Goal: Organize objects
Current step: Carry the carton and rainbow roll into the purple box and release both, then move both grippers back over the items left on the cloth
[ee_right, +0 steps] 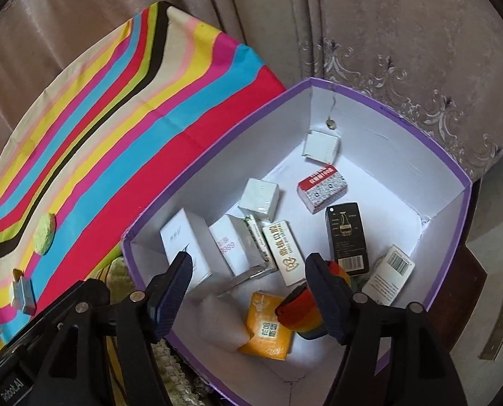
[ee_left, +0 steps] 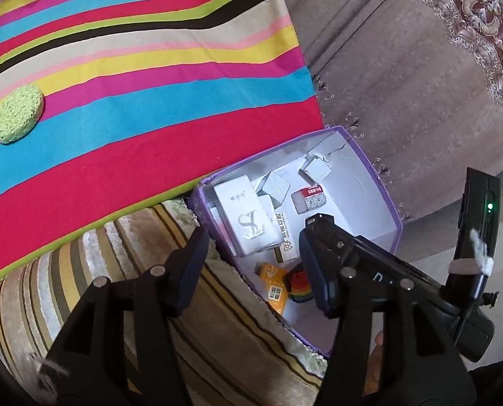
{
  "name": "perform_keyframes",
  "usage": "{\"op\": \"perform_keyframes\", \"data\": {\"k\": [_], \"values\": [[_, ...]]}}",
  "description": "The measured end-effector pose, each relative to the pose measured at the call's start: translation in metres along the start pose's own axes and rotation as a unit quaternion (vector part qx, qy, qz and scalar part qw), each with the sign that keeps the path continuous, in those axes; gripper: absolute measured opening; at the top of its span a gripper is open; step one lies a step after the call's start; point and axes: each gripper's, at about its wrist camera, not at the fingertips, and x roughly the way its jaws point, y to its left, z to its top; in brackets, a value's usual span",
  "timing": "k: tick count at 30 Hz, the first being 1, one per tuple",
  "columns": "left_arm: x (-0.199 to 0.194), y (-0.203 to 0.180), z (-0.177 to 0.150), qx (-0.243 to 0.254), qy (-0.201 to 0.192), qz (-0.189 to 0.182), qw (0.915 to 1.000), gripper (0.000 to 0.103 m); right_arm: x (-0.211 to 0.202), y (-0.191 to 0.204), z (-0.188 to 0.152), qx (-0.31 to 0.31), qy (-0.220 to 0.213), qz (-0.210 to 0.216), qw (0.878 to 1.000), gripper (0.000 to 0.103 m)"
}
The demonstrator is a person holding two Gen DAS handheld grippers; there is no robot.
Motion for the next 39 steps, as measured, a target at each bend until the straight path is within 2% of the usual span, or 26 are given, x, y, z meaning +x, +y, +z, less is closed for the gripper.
{"op": "perform_keyframes", "data": {"k": [3, 8, 19, 31, 34, 39], "values": [[-0.003, 0.005, -0.001, -0.008, -0.004, 0.004, 1.0, 0.06, -0.002, 0.006, 0.0, -0.013, -0.002, 0.006, 1.0, 0.072], [-0.011, 0.027, -0.002, -0.045, -0.009, 0.037, 0.9983, 0.06, -0.002, 0.025, -0.003, -0.05, 0.003, 0.012, 0.999, 0.075], [-0.061, 0.088, -0.012, -0.118, -0.062, 0.085, 0.9874, 0.06, -0.003, 0.081, -0.014, -0.142, 0.001, 0.022, 0.99, 0.078], [-0.125, 0.172, -0.039, -0.215, -0.124, 0.13, 0.9599, 0.06, 0.001, 0.124, -0.029, -0.214, 0.004, 0.026, 0.977, 0.08], [-0.134, 0.188, -0.041, -0.226, -0.129, 0.139, 0.9556, 0.06, 0.003, 0.131, -0.032, -0.224, 0.006, 0.026, 0.974, 0.08], [-0.153, 0.217, -0.042, -0.249, -0.147, 0.172, 0.9419, 0.06, 0.006, 0.143, -0.034, -0.239, 0.008, 0.028, 0.971, 0.08]]}}
